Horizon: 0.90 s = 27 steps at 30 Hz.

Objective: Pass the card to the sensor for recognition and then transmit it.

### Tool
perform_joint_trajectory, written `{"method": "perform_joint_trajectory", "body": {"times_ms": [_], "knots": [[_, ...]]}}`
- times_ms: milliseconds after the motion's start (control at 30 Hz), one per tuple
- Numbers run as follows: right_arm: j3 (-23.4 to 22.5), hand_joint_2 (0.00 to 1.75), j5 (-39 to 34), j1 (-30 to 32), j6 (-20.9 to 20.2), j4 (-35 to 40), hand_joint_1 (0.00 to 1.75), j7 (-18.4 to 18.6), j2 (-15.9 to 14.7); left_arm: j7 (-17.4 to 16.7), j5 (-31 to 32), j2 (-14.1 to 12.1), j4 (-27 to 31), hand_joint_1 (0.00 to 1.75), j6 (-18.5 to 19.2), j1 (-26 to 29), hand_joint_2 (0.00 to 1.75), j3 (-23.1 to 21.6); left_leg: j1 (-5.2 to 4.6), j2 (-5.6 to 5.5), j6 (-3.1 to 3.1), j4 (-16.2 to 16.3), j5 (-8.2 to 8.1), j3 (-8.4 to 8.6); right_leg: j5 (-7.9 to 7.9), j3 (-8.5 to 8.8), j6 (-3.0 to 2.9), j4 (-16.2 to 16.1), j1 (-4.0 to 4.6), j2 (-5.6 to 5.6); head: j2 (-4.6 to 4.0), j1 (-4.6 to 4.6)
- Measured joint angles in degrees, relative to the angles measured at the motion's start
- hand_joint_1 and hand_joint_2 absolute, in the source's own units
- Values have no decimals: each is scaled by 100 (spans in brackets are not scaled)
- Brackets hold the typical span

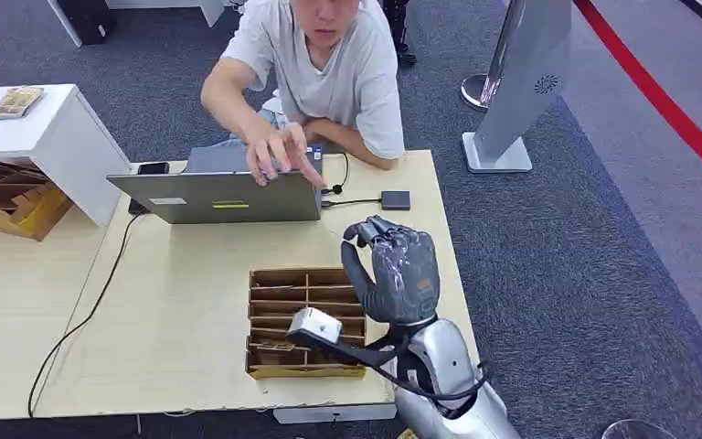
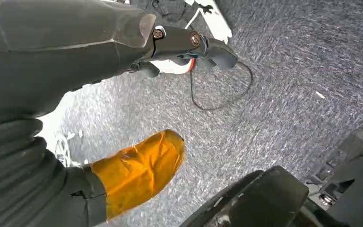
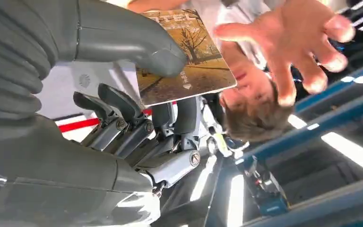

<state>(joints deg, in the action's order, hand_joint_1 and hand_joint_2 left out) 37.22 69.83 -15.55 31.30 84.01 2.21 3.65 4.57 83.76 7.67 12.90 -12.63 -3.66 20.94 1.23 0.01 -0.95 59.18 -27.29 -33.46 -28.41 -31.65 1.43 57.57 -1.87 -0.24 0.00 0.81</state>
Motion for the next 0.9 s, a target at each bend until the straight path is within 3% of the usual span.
{"method": "perform_joint_trajectory", "body": {"times_ms": [333,667,700,733,900], "knots": [[-164,175,83,-406,-120,-756,175,140,149,-20,59,-22,0,0,50,-54,175,-168,0,-1,0,0,0,-1,0,-1,0,0,0,1,0,-2],[-186,175,149,-582,-122,-1031,175,201,229,-26,57,-24,0,0,74,-60,175,-267,0,0,0,0,0,0,0,-1,0,0,0,0,0,0],[-188,175,149,-587,-118,-1047,93,205,243,-26,50,-26,0,0,74,-60,175,-269,0,0,0,0,0,0,0,-1,0,0,0,0,0,0],[-190,175,131,-587,-118,-1051,0,214,247,-31,41,-26,0,0,74,-60,175,-269,0,0,0,0,0,-1,0,-1,0,0,0,0,0,-2],[-197,175,35,-587,-124,-1053,0,207,260,-52,7,-28,0,0,74,-60,175,-282,0,0,0,0,0,-1,0,-1,0,0,0,0,0,-2]]}}
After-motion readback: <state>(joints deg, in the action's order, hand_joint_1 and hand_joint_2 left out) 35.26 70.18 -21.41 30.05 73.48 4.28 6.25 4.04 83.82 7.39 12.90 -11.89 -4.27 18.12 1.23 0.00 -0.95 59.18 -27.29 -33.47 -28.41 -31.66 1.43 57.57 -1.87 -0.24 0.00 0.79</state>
